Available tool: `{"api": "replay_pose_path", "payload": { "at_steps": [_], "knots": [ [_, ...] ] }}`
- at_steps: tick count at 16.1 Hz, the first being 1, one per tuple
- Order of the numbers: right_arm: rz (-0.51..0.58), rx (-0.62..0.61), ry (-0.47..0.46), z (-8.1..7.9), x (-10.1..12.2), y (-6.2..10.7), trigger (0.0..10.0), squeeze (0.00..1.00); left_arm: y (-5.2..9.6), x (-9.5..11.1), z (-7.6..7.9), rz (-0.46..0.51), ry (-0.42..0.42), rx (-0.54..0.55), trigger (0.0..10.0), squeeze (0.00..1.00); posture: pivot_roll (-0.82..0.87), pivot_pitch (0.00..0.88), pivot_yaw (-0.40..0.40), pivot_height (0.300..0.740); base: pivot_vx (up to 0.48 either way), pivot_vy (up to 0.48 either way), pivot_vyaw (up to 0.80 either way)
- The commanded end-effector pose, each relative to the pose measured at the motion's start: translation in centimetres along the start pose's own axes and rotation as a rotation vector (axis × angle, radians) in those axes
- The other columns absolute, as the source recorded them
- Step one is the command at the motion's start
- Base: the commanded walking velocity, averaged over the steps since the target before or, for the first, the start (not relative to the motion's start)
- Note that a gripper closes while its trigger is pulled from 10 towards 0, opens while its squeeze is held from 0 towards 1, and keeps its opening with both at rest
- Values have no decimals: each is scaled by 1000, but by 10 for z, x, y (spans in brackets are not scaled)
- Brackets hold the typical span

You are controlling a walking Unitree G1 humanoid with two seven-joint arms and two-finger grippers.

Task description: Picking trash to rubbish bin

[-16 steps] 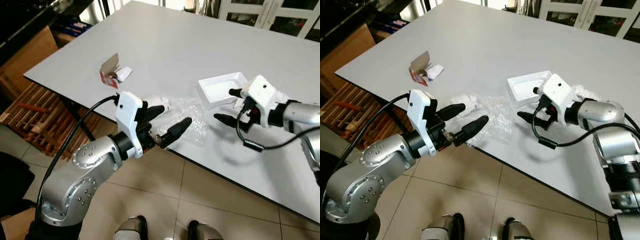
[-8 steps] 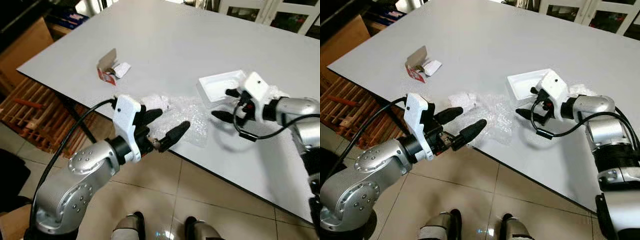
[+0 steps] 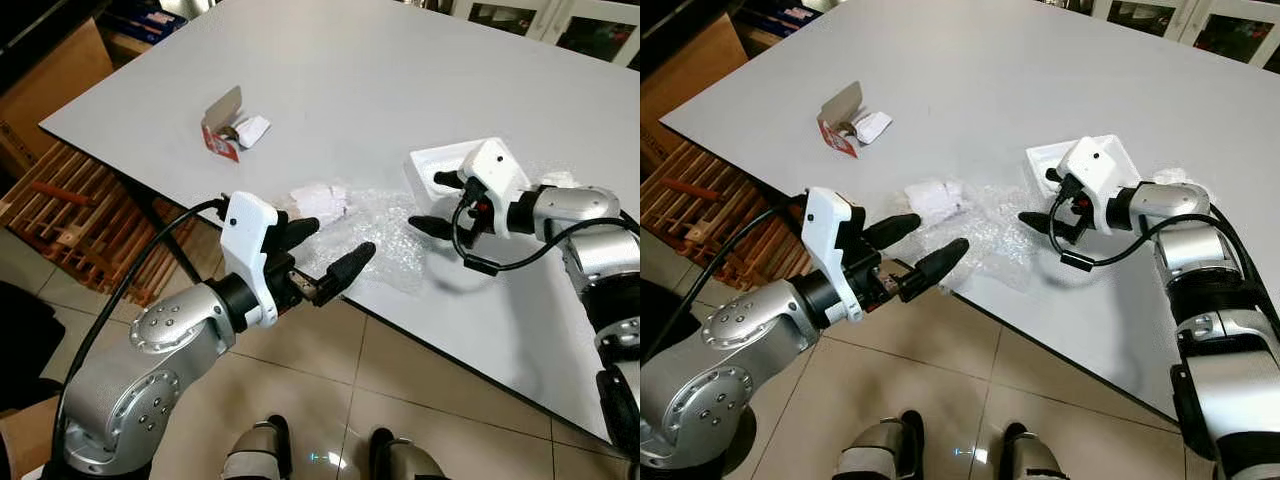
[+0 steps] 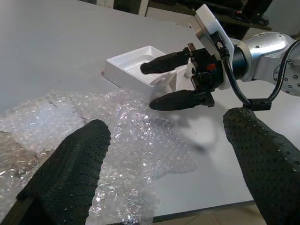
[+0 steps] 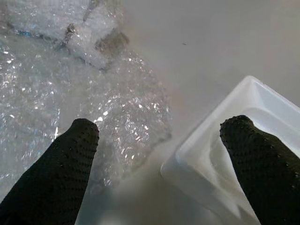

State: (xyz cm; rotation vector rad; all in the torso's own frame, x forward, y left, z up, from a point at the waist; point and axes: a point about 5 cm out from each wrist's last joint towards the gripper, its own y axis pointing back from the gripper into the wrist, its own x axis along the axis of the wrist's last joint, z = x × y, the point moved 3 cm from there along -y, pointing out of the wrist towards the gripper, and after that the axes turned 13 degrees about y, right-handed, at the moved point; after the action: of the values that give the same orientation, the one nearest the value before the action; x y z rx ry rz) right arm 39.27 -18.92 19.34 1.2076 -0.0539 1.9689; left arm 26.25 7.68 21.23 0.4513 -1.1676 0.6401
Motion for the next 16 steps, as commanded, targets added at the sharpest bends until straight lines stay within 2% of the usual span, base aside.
{"api": "replay_pose_path", "payload": {
  "at_steps": [1, 16],
  "knots": [
    [6, 19, 17, 0, 2, -1, 10000, 0, 4, 0, 2, -1, -5, 0, 10000, 0, 189, 242, 30, 740, 0, 0, 0],
    [5, 32, 27, 1, -3, -1, 10000, 0, 1, 1, 3, -1, -14, -4, 10000, 0, 189, 237, 30, 740, 0, 0, 0]
  ]
}}
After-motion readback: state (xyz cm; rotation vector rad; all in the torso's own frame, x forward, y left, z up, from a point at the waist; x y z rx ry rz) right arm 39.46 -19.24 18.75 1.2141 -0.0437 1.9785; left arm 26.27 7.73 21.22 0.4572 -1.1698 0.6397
